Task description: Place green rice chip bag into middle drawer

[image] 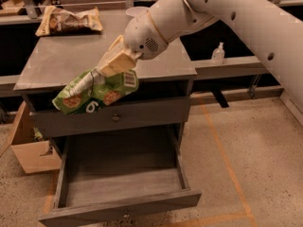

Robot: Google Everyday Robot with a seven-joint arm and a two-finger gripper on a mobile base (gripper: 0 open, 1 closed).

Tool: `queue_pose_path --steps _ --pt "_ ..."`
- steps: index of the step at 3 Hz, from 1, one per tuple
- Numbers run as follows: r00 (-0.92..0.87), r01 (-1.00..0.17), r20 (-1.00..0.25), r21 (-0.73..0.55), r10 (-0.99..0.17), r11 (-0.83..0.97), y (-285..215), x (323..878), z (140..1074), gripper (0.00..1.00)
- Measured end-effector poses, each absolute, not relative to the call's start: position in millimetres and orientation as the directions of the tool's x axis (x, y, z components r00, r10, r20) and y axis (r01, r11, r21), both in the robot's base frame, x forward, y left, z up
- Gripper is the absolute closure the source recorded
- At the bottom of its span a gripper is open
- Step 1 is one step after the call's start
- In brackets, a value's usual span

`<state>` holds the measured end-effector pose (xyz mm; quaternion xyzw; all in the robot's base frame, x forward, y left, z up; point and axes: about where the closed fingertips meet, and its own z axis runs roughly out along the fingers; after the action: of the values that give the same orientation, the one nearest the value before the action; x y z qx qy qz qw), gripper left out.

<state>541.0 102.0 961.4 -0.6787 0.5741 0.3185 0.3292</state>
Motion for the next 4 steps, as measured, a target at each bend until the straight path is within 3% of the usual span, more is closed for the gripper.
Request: queue_pose_path --steps 1,2,4 --pt "0.071 -0.997 -0.780 -0.032 -0.621 -0.073 92.2 505.1 929.6 1.00" --pt "-0.004 -1.000 -0.730 -0.013 -0.684 0.020 92.6 496.9 829.9 1.00" --pt "0.018 -0.999 -0.711 -0.037 -0.703 0.011 98.1 497.7 800.2 1.00"
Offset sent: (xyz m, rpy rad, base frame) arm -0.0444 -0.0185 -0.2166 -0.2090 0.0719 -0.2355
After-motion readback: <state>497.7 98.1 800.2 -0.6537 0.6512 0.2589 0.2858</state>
